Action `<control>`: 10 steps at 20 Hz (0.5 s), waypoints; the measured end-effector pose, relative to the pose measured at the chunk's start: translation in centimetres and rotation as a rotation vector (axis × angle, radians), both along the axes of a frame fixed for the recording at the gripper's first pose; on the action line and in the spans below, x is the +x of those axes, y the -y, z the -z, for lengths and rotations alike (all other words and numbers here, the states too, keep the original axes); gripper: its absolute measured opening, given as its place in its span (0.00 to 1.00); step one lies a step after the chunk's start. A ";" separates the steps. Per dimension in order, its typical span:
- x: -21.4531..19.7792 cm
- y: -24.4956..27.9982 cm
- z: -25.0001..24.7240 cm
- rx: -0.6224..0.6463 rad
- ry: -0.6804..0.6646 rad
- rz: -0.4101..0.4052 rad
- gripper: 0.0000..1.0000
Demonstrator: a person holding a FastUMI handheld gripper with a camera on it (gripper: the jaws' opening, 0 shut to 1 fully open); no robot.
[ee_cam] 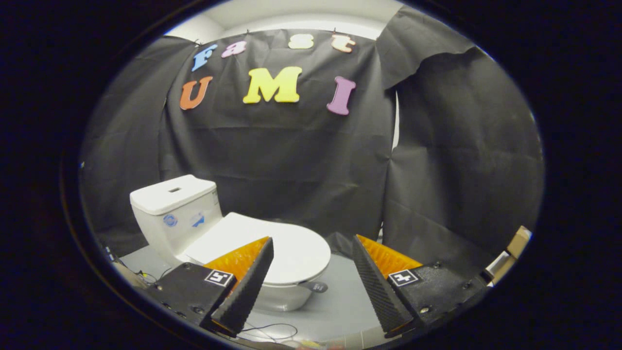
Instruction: Open the toilet lid.
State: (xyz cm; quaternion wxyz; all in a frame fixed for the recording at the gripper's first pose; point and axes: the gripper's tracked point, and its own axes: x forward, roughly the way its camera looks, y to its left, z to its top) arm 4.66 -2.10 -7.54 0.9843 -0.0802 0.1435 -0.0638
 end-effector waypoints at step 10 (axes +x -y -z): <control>4.2 4.0 6.1 0.173 -0.207 0.092 1.00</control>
